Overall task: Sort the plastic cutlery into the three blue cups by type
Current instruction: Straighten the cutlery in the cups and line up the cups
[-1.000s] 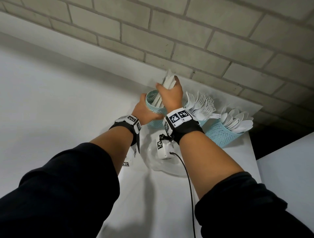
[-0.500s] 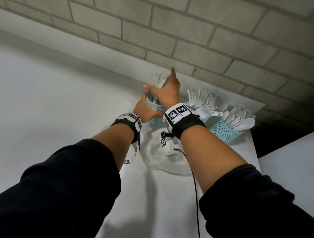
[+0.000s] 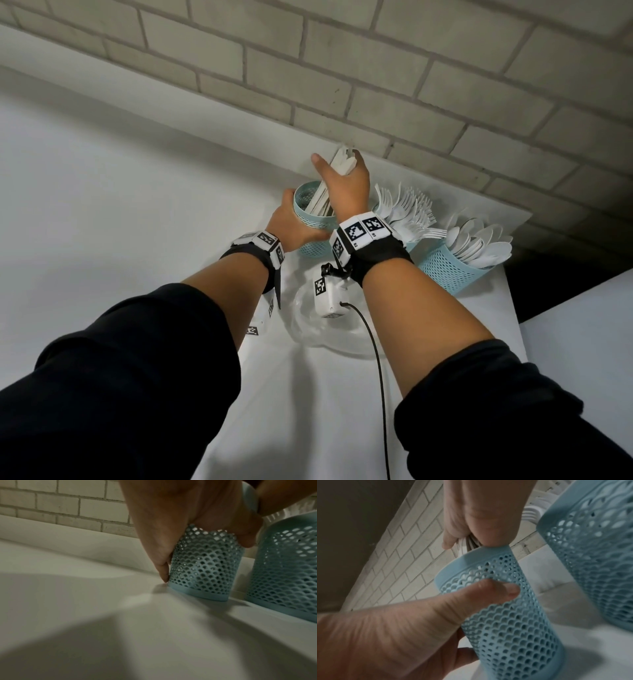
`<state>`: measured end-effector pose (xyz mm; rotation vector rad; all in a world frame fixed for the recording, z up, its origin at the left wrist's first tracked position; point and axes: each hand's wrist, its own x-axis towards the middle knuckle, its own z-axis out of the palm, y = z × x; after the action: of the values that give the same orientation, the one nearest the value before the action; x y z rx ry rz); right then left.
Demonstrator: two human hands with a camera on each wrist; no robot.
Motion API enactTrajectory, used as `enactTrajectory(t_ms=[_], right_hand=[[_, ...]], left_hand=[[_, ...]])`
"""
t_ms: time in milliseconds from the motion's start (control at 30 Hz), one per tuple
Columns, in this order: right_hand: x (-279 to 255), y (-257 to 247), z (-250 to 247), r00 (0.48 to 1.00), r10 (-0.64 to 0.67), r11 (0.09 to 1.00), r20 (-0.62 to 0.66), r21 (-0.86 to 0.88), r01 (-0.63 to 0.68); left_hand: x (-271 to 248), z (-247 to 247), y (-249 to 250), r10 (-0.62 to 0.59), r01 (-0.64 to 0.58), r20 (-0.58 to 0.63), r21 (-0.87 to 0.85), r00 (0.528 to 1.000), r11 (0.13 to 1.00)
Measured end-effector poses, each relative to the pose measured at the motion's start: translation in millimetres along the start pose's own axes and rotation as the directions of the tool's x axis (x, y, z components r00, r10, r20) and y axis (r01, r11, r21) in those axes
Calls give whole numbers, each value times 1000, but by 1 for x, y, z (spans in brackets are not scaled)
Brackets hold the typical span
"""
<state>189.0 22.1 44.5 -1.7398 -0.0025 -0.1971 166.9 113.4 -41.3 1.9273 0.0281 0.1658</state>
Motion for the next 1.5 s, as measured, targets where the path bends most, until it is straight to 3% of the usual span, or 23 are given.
enactTrajectory(t_ms=[167, 233, 333, 433, 567, 700, 833, 933, 1100, 1233, 1400, 1500], right_hand=[[-4, 6, 3, 988, -132, 987, -85, -108, 123], [-2, 6, 5, 991, -132, 970, 1, -204, 130], [-2, 5, 5, 985, -31, 963, 167, -260, 75], [-4, 4, 7, 985, -3, 971, 173, -235, 44], [-3, 10, 13, 965, 36, 861, 259, -499, 101], [6, 8, 16, 950, 30, 747, 312, -638, 186], [5, 11, 12, 983, -86, 924, 162, -356, 139], [6, 8, 6, 995, -82, 983, 53, -162, 90], [2, 10, 3, 995, -94, 993, -22, -71, 92], [-2, 4, -4, 990, -139, 990, -10, -34, 138], [-5, -16, -20, 959, -283, 953, -8, -114, 280], [-6, -35, -33, 926, -372, 920, -67, -157, 359]], left_hand=[[0, 0, 0, -23, 23, 12, -18, 1000, 1000], [0, -1, 1, -47, 47, 25, -17, 999, 999], [2, -1, 0, -61, 62, 25, -15, 998, 998], [3, -1, 2, -68, 68, 34, -12, 997, 998], [4, 0, 1, -45, 45, 93, -3, 995, 999], [0, -2, 5, -50, 51, 62, -19, 997, 999], [-4, -2, 6, -23, 25, 35, -52, 999, 998], [-5, -2, 7, -20, 22, 35, -62, 999, 998], [-1, -1, 3, -24, 25, 11, -16, 1000, 1000], [2, -4, 8, -31, 30, 46, 37, 998, 999], [6, -3, 16, -68, 62, 60, 95, 996, 993], [6, 4, 19, -110, 106, 1, 239, 994, 965]])
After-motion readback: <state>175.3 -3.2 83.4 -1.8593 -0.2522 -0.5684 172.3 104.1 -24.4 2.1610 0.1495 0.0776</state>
